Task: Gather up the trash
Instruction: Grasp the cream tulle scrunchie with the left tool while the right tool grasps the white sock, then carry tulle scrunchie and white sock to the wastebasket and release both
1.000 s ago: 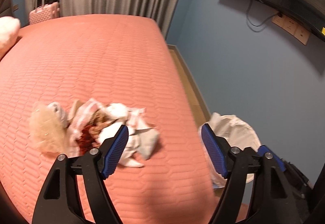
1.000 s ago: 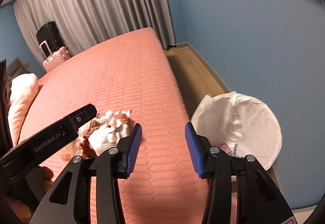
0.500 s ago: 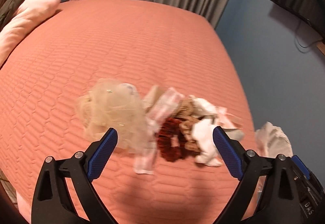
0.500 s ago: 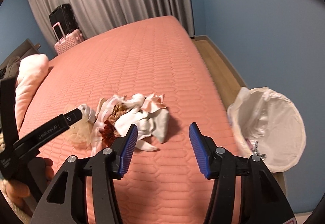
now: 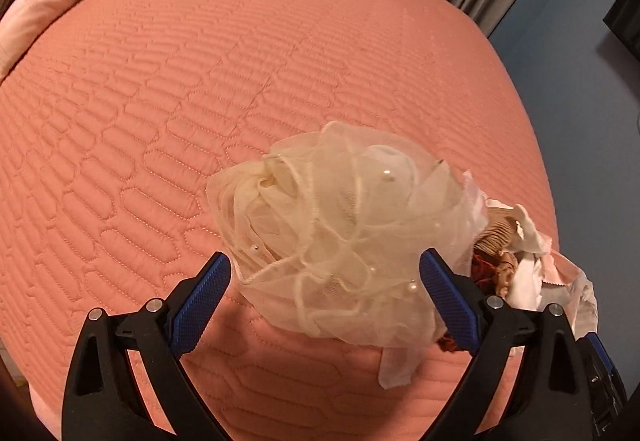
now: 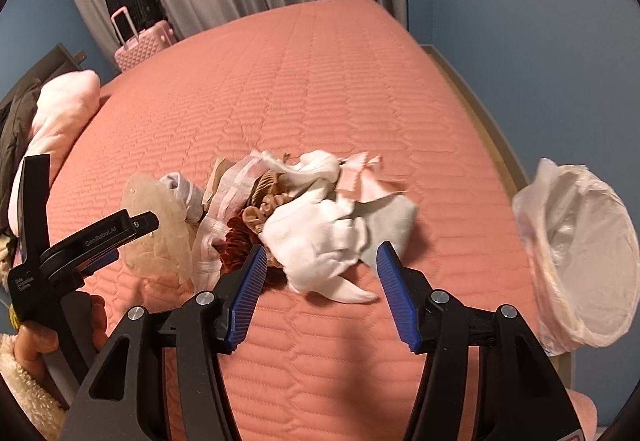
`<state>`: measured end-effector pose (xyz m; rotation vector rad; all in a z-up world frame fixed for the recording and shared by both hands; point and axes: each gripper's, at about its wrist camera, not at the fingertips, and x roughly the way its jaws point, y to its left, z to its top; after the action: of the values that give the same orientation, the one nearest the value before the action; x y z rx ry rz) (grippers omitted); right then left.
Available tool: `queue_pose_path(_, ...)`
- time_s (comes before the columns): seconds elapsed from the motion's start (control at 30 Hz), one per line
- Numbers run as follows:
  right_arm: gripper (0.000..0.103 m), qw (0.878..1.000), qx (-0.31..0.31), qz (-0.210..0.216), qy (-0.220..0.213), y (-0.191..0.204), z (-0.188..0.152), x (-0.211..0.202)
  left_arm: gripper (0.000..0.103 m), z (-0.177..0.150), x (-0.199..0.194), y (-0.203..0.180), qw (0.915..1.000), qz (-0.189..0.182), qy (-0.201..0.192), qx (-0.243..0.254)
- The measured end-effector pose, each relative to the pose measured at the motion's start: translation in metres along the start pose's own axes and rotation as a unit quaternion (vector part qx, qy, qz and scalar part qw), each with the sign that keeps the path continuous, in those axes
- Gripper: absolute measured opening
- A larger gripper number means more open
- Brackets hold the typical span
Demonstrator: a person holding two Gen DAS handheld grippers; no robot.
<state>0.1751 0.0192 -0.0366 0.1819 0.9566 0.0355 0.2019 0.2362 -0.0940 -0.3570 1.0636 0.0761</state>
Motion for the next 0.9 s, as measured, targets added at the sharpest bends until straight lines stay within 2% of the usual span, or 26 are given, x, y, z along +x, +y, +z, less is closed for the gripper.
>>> queue_pose_path(0.03, 0.056, 1.000, 0.000, 0.001, 0.005, 0.003, 0.001, 0.006, 0.087, 0.000, 0.003, 0.003, 1.0000, -0.005, 0.004, -0.004)
queue_pose_path(0.07, 0.056, 1.000, 0.000, 0.002, 0.009, 0.005, 0.001, 0.011, 0.077, 0.000, 0.004, 0.004, 0.9999, -0.011, 0.006, -0.005)
queue_pose_path(0.1, 0.056, 1.000, -0.001, 0.002, 0.011, 0.008, 0.000, 0.015, 0.072, -0.001, 0.006, 0.007, 0.9997, -0.019, 0.011, -0.008)
queue_pose_path(0.17, 0.056, 1.000, -0.005, 0.001, 0.020, 0.013, 0.000, 0.026, 0.048, -0.003, 0.011, 0.010, 0.9989, -0.038, 0.024, -0.012)
queue_pose_path(0.2, 0.056, 1.000, -0.006, 0.001, 0.023, 0.014, 0.000, 0.031, 0.043, -0.005, 0.012, 0.012, 0.9982, -0.050, 0.029, -0.017)
queue_pose_path(0.23, 0.056, 1.000, -0.006, 0.000, 0.026, 0.015, 0.000, 0.036, 0.029, -0.007, 0.012, 0.012, 0.9978, -0.056, 0.030, -0.016)
queue_pose_path(0.27, 0.056, 1.000, -0.006, -0.001, 0.029, 0.016, -0.001, 0.041, 0.019, -0.009, 0.011, 0.012, 0.9977, -0.059, 0.030, -0.013)
queue_pose_path(0.33, 0.056, 0.999, -0.003, -0.004, 0.034, 0.015, -0.001, 0.050, 0.011, -0.013, 0.006, 0.011, 0.9981, -0.058, 0.022, -0.002)
queue_pose_path(0.4, 0.053, 0.999, 0.002, -0.006, 0.041, 0.011, -0.002, 0.058, 0.008, -0.018, 0.000, 0.011, 0.9978, -0.063, 0.018, 0.003)
queue_pose_path(0.47, 0.034, 0.999, 0.004, -0.004, 0.050, 0.009, -0.005, 0.063, 0.007, -0.022, -0.009, 0.008, 0.9978, -0.064, 0.012, 0.009)
queue_pose_path(0.5, 0.030, 0.998, 0.004, 0.001, 0.057, 0.009, -0.007, 0.066, 0.007, -0.023, -0.013, 0.006, 0.9977, -0.065, 0.009, 0.012)
queue_pose_path(0.53, 0.021, 0.998, 0.002, 0.004, 0.062, 0.009, -0.007, 0.068, 0.007, -0.025, -0.020, 0.003, 0.9976, -0.067, 0.008, 0.015)
queue_pose_path(0.6, 0.013, 0.998, -0.004, 0.010, 0.065, 0.011, -0.009, 0.067, 0.006, -0.026, -0.029, -0.001, 0.9973, -0.070, 0.000, 0.022)
queue_pose_path(0.73, 0.010, 0.998, 0.001, 0.024, 0.050, 0.011, -0.009, 0.053, 0.006, -0.028, -0.052, -0.017, 0.9960, -0.076, -0.018, 0.042)
queue_pose_path(0.9, 0.010, 0.999, 0.014, 0.042, 0.008, 0.006, 0.002, 0.012, 0.006, -0.027, -0.080, -0.046, 0.9922, -0.091, -0.045, 0.073)
